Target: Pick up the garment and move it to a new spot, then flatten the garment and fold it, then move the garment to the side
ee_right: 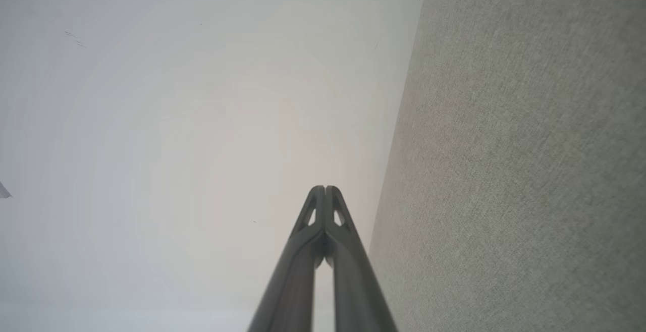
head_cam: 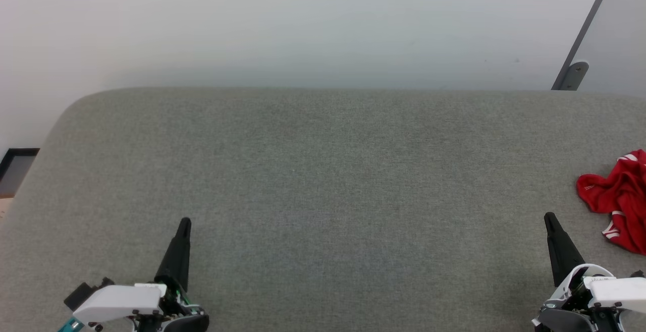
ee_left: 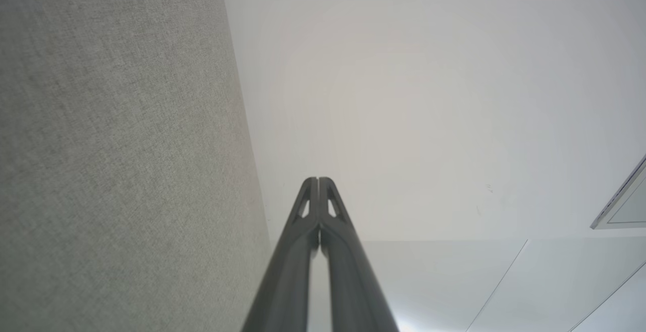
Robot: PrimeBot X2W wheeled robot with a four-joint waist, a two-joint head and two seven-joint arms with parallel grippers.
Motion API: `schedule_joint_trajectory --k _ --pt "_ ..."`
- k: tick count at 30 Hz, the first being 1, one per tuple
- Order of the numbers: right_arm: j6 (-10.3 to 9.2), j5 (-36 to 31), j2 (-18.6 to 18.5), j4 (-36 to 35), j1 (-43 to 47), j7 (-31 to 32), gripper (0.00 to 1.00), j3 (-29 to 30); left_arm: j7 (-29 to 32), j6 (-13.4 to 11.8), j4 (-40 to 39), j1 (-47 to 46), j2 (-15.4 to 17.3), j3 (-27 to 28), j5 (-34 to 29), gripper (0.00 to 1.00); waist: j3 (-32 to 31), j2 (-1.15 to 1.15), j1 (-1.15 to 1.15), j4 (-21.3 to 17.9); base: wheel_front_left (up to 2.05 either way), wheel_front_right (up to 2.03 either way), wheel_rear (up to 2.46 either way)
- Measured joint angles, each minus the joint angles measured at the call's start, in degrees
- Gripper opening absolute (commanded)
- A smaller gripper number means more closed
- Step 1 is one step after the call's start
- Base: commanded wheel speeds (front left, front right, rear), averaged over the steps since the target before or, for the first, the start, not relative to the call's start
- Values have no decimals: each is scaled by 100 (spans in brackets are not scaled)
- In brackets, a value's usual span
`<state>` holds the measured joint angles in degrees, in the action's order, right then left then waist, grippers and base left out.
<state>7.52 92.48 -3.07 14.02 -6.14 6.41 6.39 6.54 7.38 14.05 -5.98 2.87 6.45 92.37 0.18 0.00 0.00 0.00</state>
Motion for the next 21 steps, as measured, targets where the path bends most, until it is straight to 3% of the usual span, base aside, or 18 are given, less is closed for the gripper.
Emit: schedule_joint_trajectory --k 21 --pt "0 -1 2 0 0 11 0 5 1 0 0 -1 -3 2 0 0 0 0 0 0 0 0 0"
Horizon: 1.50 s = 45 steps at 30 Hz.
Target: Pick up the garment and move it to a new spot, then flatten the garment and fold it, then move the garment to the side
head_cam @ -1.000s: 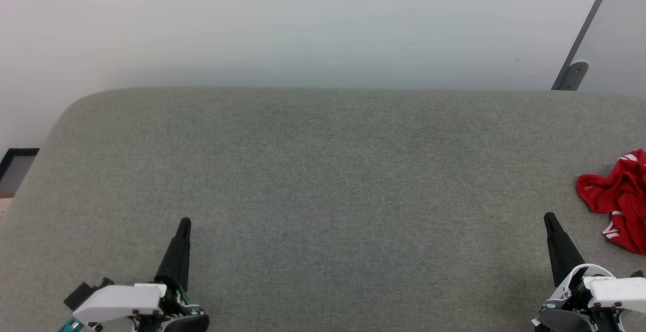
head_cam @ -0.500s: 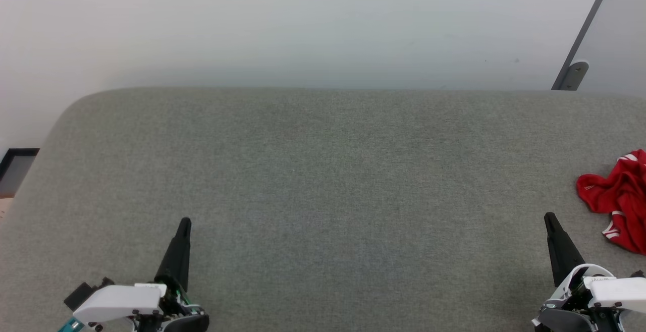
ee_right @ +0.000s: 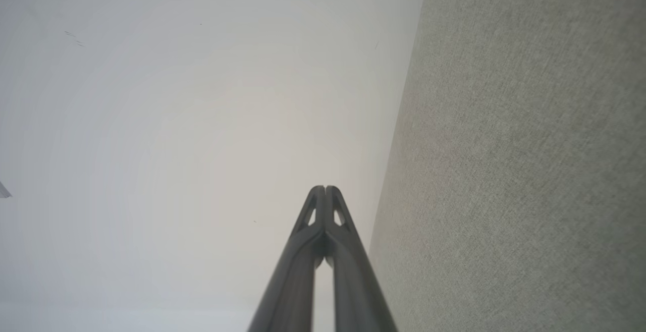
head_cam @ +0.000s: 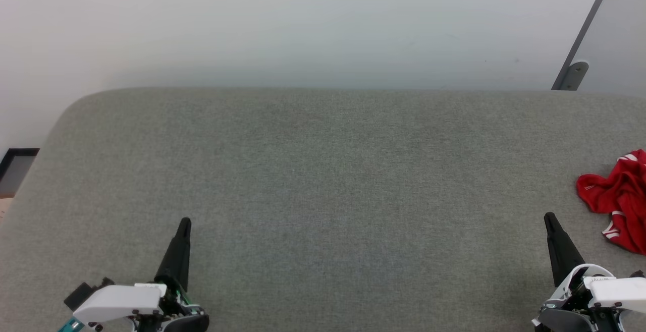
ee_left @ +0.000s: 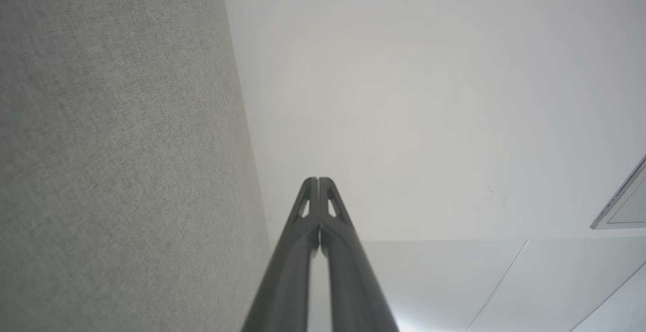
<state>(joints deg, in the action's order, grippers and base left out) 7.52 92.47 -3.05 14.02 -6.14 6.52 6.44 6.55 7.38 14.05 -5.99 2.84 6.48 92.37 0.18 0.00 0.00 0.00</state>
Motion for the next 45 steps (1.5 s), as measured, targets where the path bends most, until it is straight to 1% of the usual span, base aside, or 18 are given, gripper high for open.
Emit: schedule_joint_trajectory --k 45 --pt "0 -2 4 0 0 4 0 10 1 0 0 -1 -3 3 0 0 0 0 0 0 0 0 0"
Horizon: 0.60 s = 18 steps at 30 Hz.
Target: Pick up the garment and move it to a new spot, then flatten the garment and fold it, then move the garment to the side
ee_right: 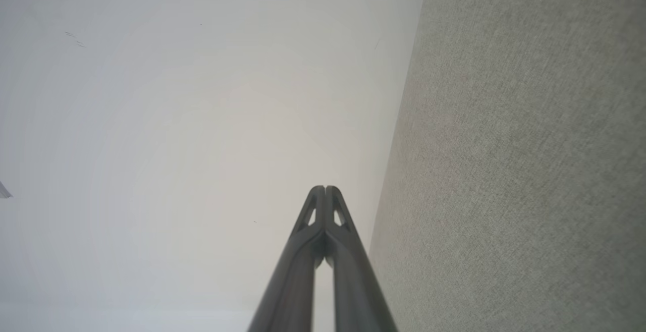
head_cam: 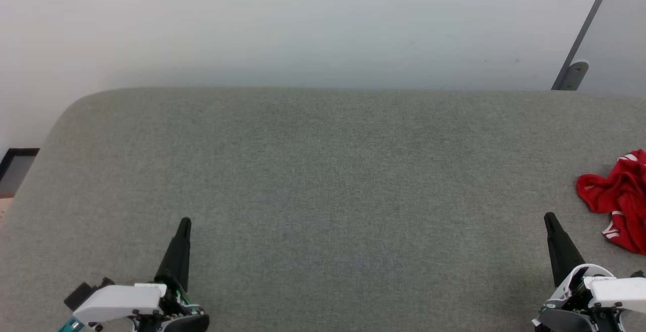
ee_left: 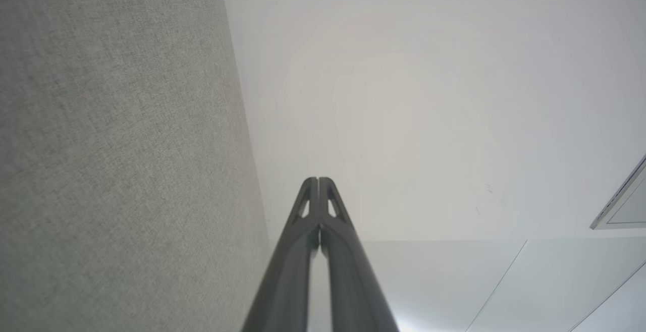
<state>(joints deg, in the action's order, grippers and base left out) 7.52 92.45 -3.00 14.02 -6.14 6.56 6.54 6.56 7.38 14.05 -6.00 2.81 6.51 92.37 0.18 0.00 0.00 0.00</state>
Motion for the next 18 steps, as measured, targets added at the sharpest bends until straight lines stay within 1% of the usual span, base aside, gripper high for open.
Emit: schedule_joint_trajectory --k 18 --pt "0 -1 2 0 0 1 0 3 3 0 0 -1 -2 1 0 0 0 0 0 0 0 0 0"
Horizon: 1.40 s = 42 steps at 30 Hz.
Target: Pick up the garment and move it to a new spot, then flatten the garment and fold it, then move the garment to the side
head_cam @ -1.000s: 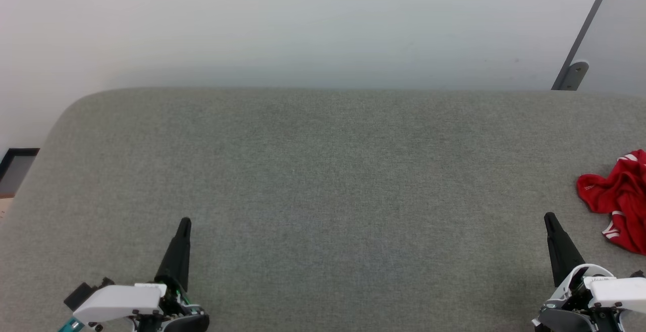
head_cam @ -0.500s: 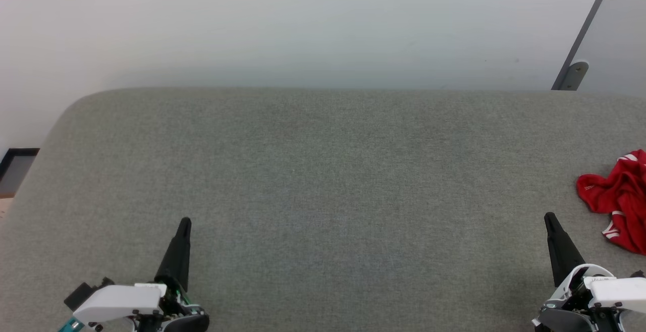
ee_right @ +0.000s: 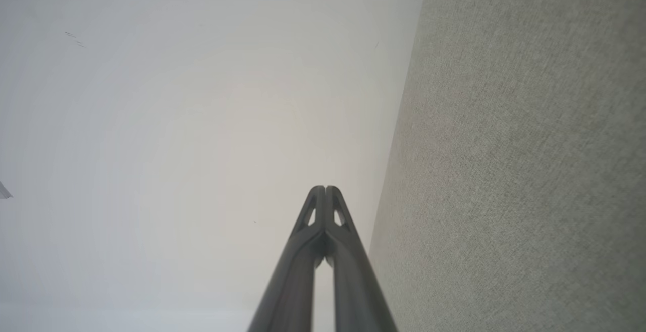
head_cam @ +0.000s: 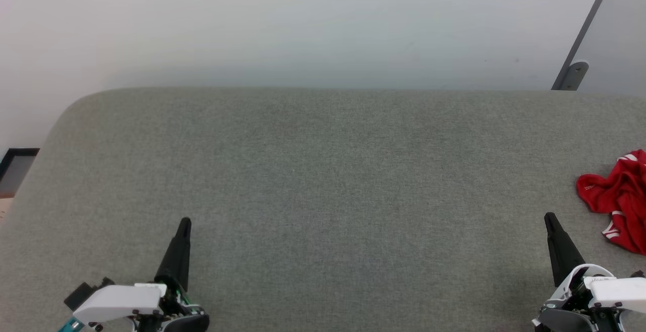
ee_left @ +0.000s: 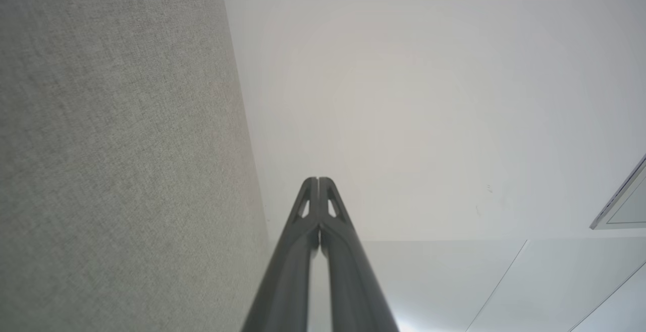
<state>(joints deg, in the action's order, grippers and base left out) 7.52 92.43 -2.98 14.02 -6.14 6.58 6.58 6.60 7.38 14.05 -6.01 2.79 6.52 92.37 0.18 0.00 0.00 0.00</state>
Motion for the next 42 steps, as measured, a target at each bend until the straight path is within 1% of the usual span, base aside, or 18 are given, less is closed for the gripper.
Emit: schedule_joint_trajectory --k 42 --pt "0 -1 2 1 0 0 0 3 0 0 0 -1 -1 3 0 0 0 0 0 0 0 0 0"
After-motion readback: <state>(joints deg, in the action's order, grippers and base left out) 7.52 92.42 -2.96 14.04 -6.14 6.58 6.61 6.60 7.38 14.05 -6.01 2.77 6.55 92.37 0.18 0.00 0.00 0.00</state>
